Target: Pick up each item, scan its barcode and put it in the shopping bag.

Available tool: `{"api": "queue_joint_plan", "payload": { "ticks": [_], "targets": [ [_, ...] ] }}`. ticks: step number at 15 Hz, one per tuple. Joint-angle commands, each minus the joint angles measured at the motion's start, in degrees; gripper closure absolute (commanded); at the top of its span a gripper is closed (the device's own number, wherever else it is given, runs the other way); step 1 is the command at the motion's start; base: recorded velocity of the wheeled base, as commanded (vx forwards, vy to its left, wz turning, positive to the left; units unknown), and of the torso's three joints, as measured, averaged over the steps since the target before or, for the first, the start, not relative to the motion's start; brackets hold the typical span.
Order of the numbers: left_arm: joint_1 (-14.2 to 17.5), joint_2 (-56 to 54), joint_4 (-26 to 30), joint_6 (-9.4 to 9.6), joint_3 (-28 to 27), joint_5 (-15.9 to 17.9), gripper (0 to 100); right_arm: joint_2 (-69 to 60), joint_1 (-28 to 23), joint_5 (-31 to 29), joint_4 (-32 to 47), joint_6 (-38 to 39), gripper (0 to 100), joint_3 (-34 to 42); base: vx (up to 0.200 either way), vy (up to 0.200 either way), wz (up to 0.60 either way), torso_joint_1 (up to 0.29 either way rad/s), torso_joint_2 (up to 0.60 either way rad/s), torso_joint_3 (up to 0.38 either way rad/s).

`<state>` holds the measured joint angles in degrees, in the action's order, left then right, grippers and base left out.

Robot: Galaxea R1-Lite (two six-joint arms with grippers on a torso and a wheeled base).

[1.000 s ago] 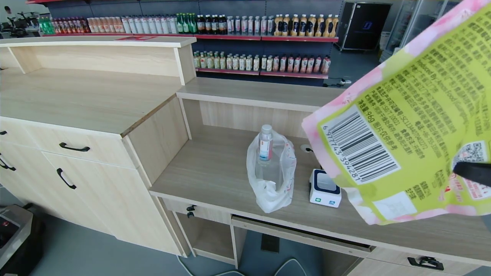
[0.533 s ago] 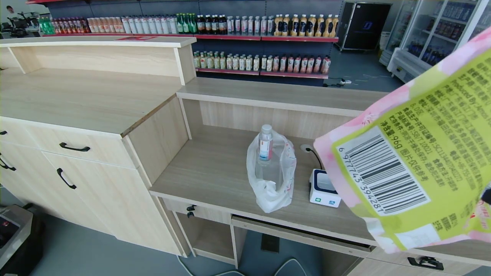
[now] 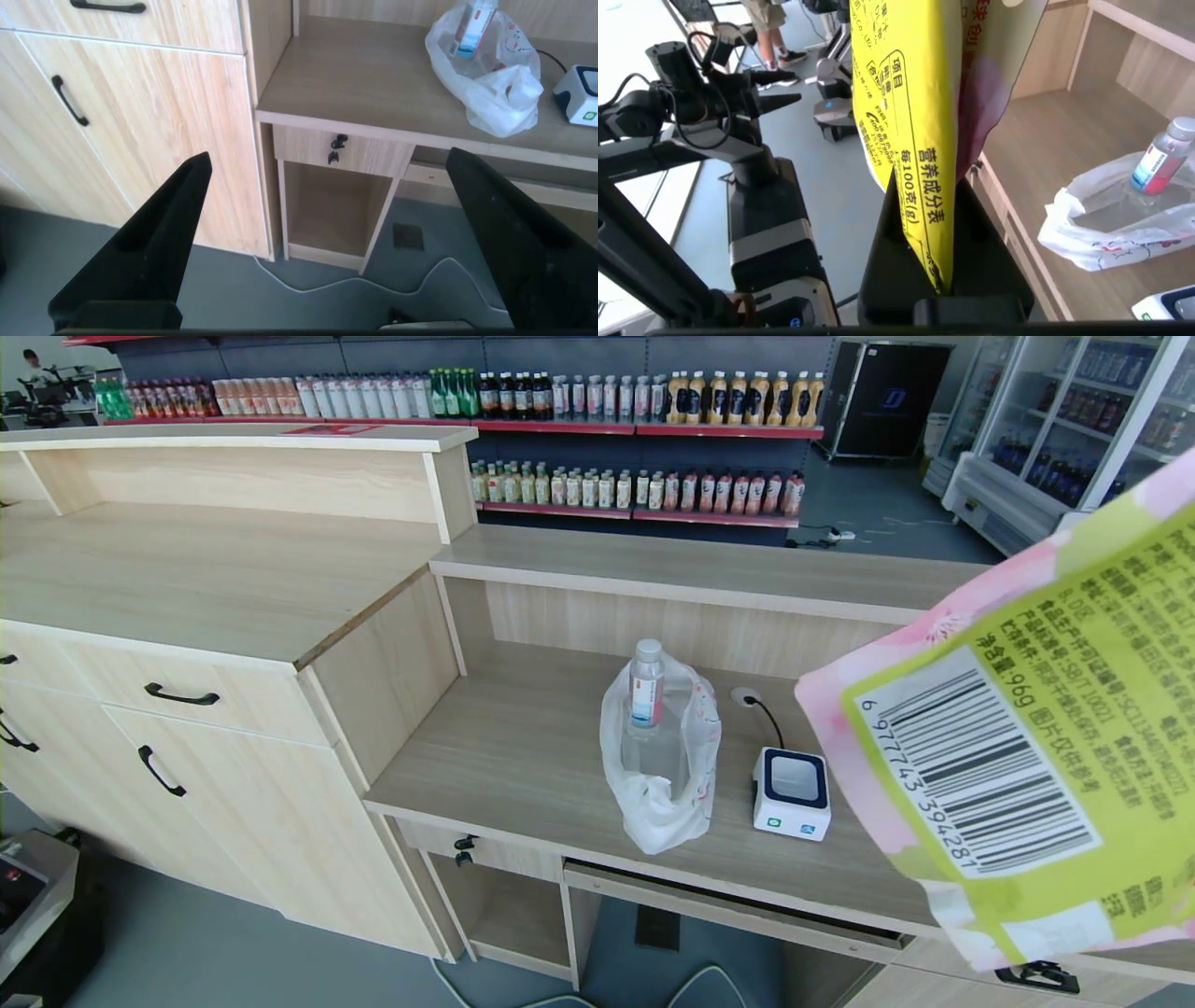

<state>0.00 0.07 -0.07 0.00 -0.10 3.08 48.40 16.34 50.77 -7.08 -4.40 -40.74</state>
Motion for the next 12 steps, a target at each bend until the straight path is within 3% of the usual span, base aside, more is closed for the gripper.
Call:
{"api": "queue_joint_plan", "payload": {
  "ticks": [1, 12],
  "targets": [
    [0.00, 0.01, -0.01, 0.00, 0.01, -0.01, 0, -0.32, -0.43, 0.20, -0.04, -0.35, 100, 0.31, 0.000, 0.000, 0.00, 0.000, 0.00, 0.000],
    [0.00, 0.01, -0.01, 0.00, 0.01, 0.08, 0, -0.67, -0.95, 0.11, 0.05, -1.58, 100, 1.45, 0.000, 0.000, 0.00, 0.000, 0.00, 0.000]
  ]
}}
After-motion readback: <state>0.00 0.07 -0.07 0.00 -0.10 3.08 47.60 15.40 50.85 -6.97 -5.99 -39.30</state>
